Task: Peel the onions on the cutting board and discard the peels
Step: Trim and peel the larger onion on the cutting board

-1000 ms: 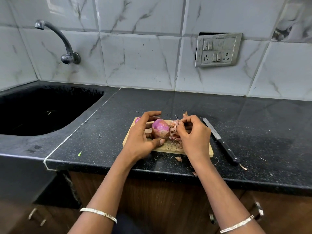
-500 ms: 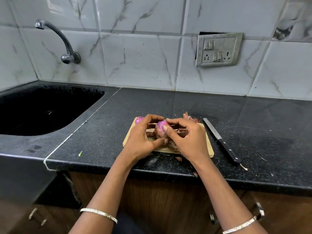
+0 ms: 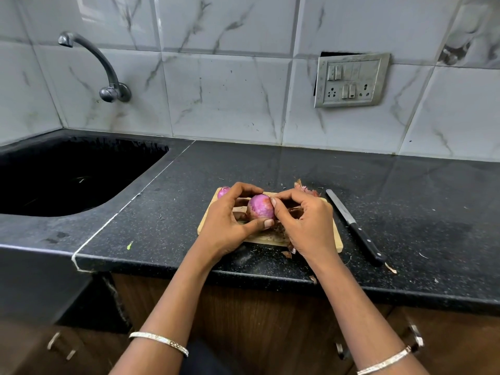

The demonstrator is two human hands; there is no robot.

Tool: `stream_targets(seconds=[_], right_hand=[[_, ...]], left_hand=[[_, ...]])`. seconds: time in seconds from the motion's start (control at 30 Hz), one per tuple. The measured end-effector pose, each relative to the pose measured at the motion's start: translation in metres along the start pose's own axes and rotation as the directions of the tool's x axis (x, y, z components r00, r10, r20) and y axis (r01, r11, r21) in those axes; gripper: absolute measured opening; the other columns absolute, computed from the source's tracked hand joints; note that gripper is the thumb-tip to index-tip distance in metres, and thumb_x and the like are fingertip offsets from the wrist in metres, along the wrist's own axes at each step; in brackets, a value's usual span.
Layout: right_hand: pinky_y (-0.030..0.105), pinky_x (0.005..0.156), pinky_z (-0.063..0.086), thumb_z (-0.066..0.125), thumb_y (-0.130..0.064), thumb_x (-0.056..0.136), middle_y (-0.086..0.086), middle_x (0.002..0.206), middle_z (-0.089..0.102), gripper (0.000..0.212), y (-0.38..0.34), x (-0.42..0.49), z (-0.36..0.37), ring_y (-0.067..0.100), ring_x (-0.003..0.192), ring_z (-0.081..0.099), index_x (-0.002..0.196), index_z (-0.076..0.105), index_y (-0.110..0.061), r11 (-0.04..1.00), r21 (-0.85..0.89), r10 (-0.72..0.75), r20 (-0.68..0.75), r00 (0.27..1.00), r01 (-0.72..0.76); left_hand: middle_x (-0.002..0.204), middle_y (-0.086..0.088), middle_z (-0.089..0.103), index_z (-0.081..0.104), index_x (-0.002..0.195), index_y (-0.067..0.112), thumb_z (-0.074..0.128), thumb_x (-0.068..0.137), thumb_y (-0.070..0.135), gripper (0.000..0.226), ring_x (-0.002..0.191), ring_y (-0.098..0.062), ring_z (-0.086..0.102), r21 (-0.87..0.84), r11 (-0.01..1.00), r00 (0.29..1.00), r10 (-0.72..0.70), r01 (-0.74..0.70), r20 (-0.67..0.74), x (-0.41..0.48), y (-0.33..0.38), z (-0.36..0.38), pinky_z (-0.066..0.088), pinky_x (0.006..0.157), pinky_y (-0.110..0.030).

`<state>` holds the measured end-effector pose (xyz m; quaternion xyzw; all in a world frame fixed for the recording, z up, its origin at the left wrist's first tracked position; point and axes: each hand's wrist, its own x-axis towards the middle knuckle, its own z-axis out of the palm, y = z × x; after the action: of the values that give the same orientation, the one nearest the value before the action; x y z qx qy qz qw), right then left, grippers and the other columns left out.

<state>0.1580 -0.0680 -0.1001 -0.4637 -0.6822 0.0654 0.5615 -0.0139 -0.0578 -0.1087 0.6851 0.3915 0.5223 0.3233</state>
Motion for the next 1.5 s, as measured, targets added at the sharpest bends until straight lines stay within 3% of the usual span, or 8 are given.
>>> stream_targets(seconds=[0.1, 0.3, 0.47, 0.67, 0.93, 1.17, 1.33, 1.5], right_hand=[[0.021, 0.081, 0.053, 0.075, -0.02, 0.089, -0.012, 0.095, 0.074, 0.014, -0.004, 0.0, 0.0, 0.003, 0.092, 0.068, 0.103, 0.077, -0.018, 0.999, 0.02, -0.039, 0.052, 0.998, 0.038], [0.002, 0.092, 0.031, 0.081, -0.026, 0.083, -0.005, 0.103, 0.063, 0.027, -0.002, 0.0, 0.002, 0.009, 0.095, 0.061, 0.104, 0.065, -0.021, 0.998, -0.03, -0.046, 0.184, 0.982, 0.053], [0.027, 0.075, 0.049, 0.078, -0.031, 0.084, -0.008, 0.097, 0.055, 0.027, -0.002, -0.002, 0.002, 0.008, 0.091, 0.056, 0.099, 0.058, -0.023, 0.999, -0.017, -0.032, 0.167, 0.985, 0.035], [0.008, 0.075, 0.033, 0.076, -0.023, 0.087, -0.005, 0.089, 0.055, 0.02, -0.005, -0.002, 0.002, 0.001, 0.087, 0.05, 0.09, 0.057, -0.019, 0.995, -0.066, -0.063, 0.162, 0.985, 0.074], [0.005, 0.078, 0.032, 0.072, -0.015, 0.092, -0.003, 0.083, 0.061, 0.013, 0.0, 0.0, 0.004, 0.001, 0.08, 0.052, 0.085, 0.061, -0.014, 0.998, -0.032, -0.053, 0.126, 0.991, 0.058], [0.039, 0.088, 0.05, 0.071, -0.01, 0.089, -0.006, 0.104, 0.059, 0.019, 0.009, 0.001, 0.0, 0.015, 0.098, 0.057, 0.103, 0.067, -0.021, 0.993, -0.088, 0.072, -0.053, 0.996, -0.076], [0.04, 0.095, 0.045, 0.069, -0.03, 0.088, -0.013, 0.106, 0.061, 0.019, 0.0, 0.0, 0.001, 0.009, 0.105, 0.052, 0.106, 0.069, -0.026, 0.995, -0.071, -0.066, 0.093, 0.993, 0.072], [0.031, 0.091, 0.043, 0.068, -0.021, 0.09, -0.012, 0.102, 0.057, 0.011, -0.002, -0.001, 0.002, 0.01, 0.102, 0.054, 0.1, 0.065, -0.025, 0.996, -0.026, -0.084, 0.144, 0.986, 0.089]], left_hand=[[0.116, 0.009, 0.07, 0.063, 0.118, 0.02, 0.09, 0.075, 0.012, 0.051, 0.11, -0.011, 0.068, 0.011, 1.0, 1.0, 0.014, -0.014, -0.004, 0.0, 0.0, 0.0, 0.061, 0.087, -0.034], [0.111, 0.019, 0.068, 0.064, 0.119, 0.016, 0.082, 0.08, -0.001, 0.046, 0.109, -0.004, 0.067, 0.019, 0.999, 0.999, 0.047, -0.047, 0.024, 0.0, 0.0, -0.001, 0.059, 0.087, -0.024], [0.115, 0.012, 0.07, 0.064, 0.121, 0.012, 0.082, 0.078, -0.004, 0.05, 0.113, -0.006, 0.067, -0.022, 0.998, 0.997, 0.054, -0.053, 0.051, 0.001, -0.002, 0.0, 0.057, 0.091, -0.024], [0.117, 0.007, 0.07, 0.064, 0.122, 0.012, 0.087, 0.075, 0.001, 0.053, 0.114, -0.009, 0.067, -0.048, 0.998, 0.997, 0.049, -0.046, 0.055, 0.002, -0.004, -0.001, 0.058, 0.093, -0.028], [0.119, 0.007, 0.069, 0.064, 0.122, 0.014, 0.089, 0.075, 0.005, 0.054, 0.114, -0.008, 0.066, -0.053, 0.998, 0.998, 0.023, -0.02, 0.055, 0.002, -0.003, 0.0, 0.057, 0.088, -0.023], [0.119, 0.009, 0.068, 0.064, 0.121, 0.012, 0.089, 0.073, 0.0, 0.055, 0.112, -0.006, 0.066, -0.067, 0.998, 0.999, 0.006, -0.003, 0.046, 0.002, -0.003, 0.001, 0.058, 0.088, -0.024], [0.112, 0.015, 0.07, 0.064, 0.12, 0.012, 0.088, 0.074, -0.001, 0.053, 0.112, -0.007, 0.067, -0.08, 0.997, 0.999, 0.011, -0.008, 0.041, 0.002, -0.003, 0.0, 0.058, 0.086, -0.023], [0.114, 0.013, 0.069, 0.063, 0.122, 0.01, 0.087, 0.075, -0.001, 0.054, 0.11, -0.004, 0.067, -0.075, 0.997, 0.999, 0.018, -0.014, 0.052, 0.002, -0.003, 0.0, 0.057, 0.087, -0.023]])
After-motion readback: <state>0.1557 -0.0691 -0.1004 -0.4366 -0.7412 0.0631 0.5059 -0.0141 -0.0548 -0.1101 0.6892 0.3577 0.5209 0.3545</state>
